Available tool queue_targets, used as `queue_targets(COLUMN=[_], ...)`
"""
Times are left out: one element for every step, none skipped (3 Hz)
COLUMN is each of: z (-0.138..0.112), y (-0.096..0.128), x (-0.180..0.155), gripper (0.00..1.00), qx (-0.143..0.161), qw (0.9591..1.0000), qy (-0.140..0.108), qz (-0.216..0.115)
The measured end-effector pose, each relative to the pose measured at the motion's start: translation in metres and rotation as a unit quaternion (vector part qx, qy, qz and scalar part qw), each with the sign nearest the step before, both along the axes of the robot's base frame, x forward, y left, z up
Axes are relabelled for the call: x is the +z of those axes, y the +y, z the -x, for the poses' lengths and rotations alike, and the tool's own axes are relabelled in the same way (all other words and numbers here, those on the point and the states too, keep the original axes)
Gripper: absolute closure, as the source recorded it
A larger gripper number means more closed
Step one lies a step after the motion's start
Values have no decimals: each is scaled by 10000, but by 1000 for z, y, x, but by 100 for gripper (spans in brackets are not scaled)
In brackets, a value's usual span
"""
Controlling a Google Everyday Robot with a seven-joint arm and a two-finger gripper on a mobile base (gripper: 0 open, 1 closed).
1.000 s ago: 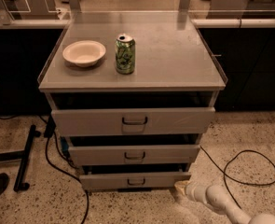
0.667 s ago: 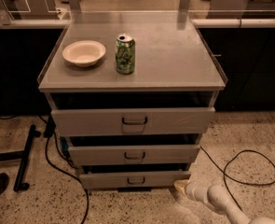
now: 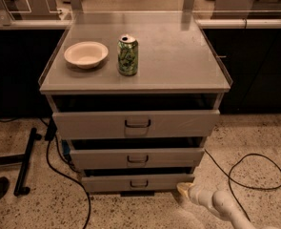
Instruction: Close bottom drawer
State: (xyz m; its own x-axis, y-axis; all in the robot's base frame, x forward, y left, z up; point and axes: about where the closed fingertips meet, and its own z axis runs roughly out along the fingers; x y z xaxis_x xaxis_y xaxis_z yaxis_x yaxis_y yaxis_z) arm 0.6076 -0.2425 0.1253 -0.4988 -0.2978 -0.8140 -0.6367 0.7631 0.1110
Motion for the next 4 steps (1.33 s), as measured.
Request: queue_targets(z=[-5,-12,-15,-15], y=[3,7,10,10], x=[2,3,4,3], gripper=[100,100,100,100], qx=[-105,-165,-198,-226], qw=[9999,9998,9997,9996], qy=[-55,-61,-73,-47], qz=[16,67,103,136])
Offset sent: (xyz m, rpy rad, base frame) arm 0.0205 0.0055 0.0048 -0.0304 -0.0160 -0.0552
